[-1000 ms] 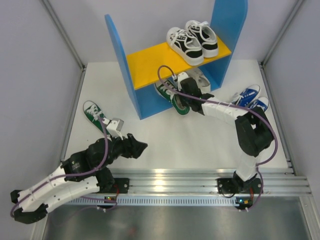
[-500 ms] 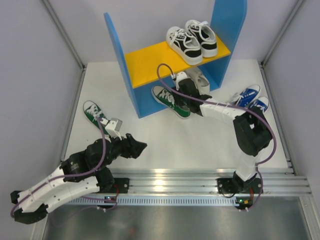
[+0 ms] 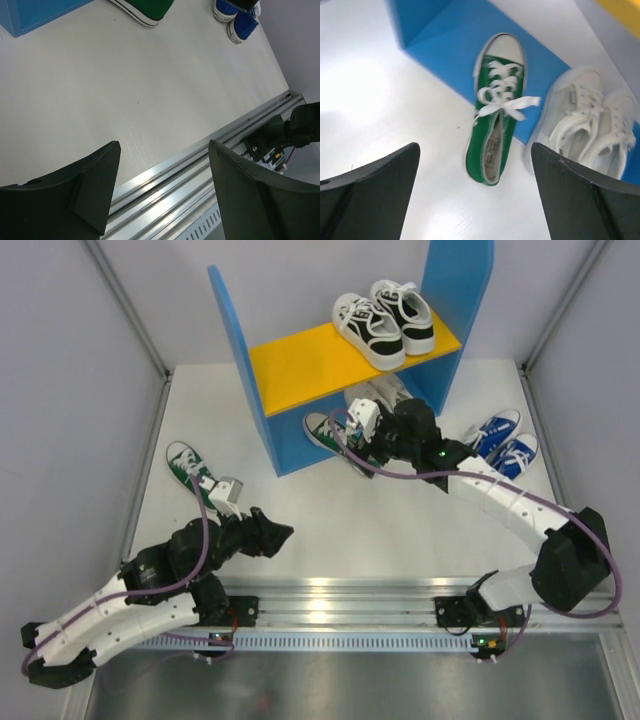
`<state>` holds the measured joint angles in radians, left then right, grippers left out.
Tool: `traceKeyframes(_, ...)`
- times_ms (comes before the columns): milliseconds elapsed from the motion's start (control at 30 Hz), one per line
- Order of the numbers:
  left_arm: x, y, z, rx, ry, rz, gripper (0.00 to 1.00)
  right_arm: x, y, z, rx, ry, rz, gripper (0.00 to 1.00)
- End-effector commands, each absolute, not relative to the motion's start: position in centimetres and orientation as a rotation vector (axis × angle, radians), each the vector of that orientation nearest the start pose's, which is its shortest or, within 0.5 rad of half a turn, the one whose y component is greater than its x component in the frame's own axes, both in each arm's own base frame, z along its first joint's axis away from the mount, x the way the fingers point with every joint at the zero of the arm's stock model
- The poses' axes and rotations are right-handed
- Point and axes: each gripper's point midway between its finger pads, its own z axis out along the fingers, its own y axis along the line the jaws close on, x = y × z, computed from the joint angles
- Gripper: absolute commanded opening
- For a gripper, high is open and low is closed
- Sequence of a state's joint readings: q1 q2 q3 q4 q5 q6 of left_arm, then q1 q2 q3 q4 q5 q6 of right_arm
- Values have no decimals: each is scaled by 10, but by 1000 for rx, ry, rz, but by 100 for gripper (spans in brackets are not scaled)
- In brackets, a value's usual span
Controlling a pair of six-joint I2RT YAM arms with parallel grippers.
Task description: Place and organize the shoes onto the shoe shelf
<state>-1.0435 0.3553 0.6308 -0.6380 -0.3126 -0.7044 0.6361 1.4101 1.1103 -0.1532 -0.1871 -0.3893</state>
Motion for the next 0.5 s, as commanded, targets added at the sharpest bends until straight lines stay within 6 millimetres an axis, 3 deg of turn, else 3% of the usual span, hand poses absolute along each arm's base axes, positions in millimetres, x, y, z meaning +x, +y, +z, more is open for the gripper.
traceKeyframes(0,133,-170,222,109,1976,-874,77,298,267,175,-1459,1603,492,90)
traceKeyframes(100,132,-170,221,112,1980,-881,77,299,261,167,-1451,1612,533,86)
traceKeyframes(300,130,-170,219,107,1981,-899,77,334,243,150,-1337,1758,524,78)
traceKeyframes(333,130,-170,217,105,1980,-901,77,341,238,139,-1330,1801,503,77)
traceKeyframes(467,129,-169,215,96,1981,-905,77,350,238,123,-1325,1855,487,72)
